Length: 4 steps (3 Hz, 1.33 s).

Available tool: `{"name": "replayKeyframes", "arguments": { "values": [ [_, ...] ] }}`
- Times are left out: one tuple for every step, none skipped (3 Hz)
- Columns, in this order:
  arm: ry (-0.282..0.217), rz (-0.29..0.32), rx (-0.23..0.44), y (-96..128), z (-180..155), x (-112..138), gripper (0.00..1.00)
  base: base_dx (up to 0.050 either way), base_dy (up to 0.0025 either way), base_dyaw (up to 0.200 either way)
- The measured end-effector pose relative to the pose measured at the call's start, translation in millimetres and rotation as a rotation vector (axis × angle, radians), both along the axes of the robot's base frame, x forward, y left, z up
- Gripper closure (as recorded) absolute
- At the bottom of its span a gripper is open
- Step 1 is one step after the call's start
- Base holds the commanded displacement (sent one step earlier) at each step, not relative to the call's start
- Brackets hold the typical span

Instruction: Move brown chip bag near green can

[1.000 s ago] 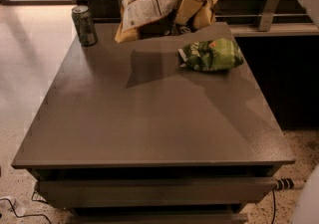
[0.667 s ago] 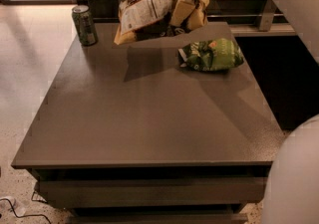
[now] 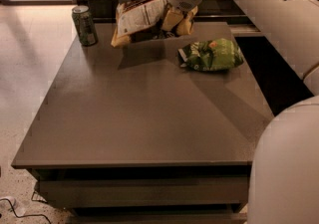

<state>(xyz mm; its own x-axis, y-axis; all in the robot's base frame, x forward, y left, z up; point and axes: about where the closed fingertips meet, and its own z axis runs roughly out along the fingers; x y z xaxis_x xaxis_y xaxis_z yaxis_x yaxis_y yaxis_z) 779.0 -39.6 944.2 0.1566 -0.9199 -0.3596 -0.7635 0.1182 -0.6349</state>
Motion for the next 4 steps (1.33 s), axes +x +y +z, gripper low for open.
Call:
{"name": "replayKeyframes", "arguments": {
  "values": [
    [-0.062,0.000,0.035,18.6,-10.2,22.2,1.00,0.000,0.00000,0.000],
    [-0.117,0.003,0.069,39.9,-18.7,45.2,1.00,0.000,0.00000,0.000],
    [-0.111,0.005,0.067,39.9,-20.0,43.8,0.80,0.000,0.00000,0.000],
    [-0.107,0.007,0.066,42.0,-22.7,44.1,0.56,0.000,0.00000,0.000]
  ]
}}
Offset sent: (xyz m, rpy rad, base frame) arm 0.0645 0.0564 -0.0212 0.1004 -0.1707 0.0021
